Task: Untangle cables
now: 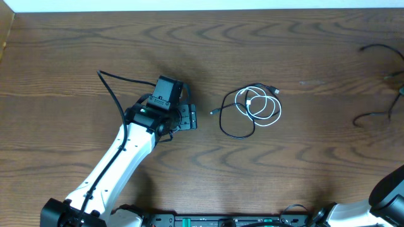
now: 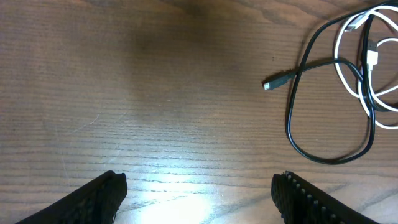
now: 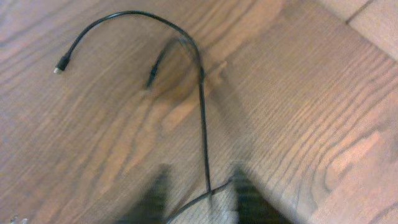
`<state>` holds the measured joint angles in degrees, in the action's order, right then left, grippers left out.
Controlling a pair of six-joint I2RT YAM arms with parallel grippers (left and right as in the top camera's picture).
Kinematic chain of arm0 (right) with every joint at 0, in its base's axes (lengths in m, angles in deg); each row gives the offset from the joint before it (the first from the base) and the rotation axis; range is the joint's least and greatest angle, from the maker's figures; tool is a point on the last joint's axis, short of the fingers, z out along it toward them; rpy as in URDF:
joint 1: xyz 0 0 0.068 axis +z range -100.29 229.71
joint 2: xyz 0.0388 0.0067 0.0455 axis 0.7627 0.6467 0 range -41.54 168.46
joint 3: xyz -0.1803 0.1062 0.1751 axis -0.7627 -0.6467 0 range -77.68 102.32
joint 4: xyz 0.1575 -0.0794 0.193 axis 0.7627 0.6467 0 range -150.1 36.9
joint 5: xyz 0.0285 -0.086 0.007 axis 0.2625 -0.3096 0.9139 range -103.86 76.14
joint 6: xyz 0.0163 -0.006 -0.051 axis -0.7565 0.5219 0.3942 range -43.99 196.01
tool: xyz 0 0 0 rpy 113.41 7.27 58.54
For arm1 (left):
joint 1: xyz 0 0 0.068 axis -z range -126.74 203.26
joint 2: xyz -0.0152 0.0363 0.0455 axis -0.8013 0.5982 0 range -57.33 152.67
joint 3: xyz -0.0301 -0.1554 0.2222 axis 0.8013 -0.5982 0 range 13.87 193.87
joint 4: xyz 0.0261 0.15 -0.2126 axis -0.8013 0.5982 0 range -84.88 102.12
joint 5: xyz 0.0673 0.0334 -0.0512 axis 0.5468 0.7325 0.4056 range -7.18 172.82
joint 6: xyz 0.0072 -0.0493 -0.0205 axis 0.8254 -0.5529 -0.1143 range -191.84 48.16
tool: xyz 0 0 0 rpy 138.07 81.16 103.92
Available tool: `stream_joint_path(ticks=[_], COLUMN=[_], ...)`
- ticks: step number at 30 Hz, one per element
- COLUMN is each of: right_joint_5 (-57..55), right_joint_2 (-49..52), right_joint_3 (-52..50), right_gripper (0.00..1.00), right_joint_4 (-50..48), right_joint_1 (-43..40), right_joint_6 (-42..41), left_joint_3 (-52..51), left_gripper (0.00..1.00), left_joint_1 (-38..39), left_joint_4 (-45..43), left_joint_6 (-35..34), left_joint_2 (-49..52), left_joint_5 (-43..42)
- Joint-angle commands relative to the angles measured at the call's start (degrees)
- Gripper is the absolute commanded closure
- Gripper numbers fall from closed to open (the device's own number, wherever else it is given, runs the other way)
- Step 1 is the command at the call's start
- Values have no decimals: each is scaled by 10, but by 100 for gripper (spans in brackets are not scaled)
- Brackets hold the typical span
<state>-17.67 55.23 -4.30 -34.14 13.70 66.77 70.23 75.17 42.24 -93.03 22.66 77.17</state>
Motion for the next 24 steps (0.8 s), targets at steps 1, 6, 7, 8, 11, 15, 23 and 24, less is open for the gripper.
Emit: stream_joint_path(ticks=[1, 6, 7, 8, 11, 15, 23, 24], right_joint_5=[69, 276, 285, 286, 281, 230, 135, 125], right_joint_2=[0, 0, 0, 0, 0, 0, 0, 0], right_joint_3=[0, 0, 0, 0, 0, -16, -134, -148], right_gripper=[18, 20, 20, 19, 18, 19, 39, 41], right_joint_4=[-8, 17, 34, 70, 158, 188, 57, 47], right_joint_1=[1, 50, 66, 101, 214, 332, 488, 493], right_joint_6=[-29, -5, 11, 47, 148, 191, 195, 191], left_joint_3=[1, 1, 1, 1, 1, 1, 0, 0], left_gripper=[21, 20, 21, 20, 20, 20, 16, 16], left_joint_1=[0, 0, 0, 0, 0, 0, 0, 0], left_joint_4=[2, 2, 2, 2, 2, -1, -21, -15], left_joint_6=[-5, -5, -5, -5, -5, -5, -31, -31], left_joint_2=[1, 1, 1, 1, 1, 1, 50, 59], left_joint_5=[1, 2, 2, 4, 3, 1, -14, -13])
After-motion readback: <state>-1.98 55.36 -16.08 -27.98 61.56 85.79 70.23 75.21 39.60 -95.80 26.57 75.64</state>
